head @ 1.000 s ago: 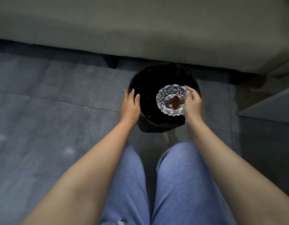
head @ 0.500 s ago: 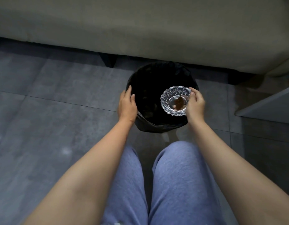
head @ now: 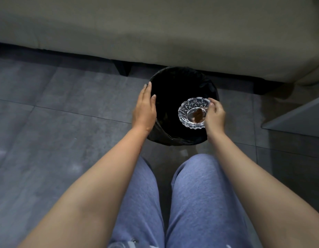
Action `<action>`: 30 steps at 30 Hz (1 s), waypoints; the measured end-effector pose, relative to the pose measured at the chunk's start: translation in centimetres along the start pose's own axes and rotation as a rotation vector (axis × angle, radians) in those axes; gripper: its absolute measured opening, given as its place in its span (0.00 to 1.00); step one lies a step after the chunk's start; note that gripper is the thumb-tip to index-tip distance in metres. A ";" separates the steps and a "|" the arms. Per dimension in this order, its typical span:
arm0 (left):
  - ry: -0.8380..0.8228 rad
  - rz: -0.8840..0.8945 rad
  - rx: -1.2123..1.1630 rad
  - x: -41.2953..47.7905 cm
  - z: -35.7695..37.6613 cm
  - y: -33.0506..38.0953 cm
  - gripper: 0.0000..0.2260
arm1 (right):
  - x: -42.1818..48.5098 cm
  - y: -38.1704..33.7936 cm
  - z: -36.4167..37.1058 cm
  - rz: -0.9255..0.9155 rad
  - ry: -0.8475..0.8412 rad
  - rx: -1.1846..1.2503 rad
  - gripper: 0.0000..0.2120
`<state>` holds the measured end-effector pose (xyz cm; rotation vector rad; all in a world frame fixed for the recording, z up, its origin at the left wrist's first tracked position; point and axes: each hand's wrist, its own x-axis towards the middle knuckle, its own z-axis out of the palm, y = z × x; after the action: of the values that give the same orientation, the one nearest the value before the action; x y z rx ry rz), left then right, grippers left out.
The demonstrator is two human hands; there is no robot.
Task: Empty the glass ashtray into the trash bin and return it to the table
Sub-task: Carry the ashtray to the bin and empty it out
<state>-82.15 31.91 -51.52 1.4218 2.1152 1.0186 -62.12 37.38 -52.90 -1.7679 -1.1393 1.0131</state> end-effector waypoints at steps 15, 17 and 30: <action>-0.064 0.036 0.115 -0.7 -0.7 1.0 0.24 | 0.7 -0.7 -0.6 -0.141 0.000 -0.334 0.16; -0.063 0.035 0.118 -0.8 -0.7 1.1 0.24 | 0.8 -0.6 -0.8 -0.196 -0.007 -0.394 0.17; -0.051 0.058 0.118 -1.2 -0.4 1.0 0.23 | 1.1 -0.9 -0.7 -0.334 -0.038 -0.511 0.16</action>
<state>-81.34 30.89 -50.59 1.5557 2.1404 0.8813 -61.50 38.51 -52.04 -1.8493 -1.7647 0.5864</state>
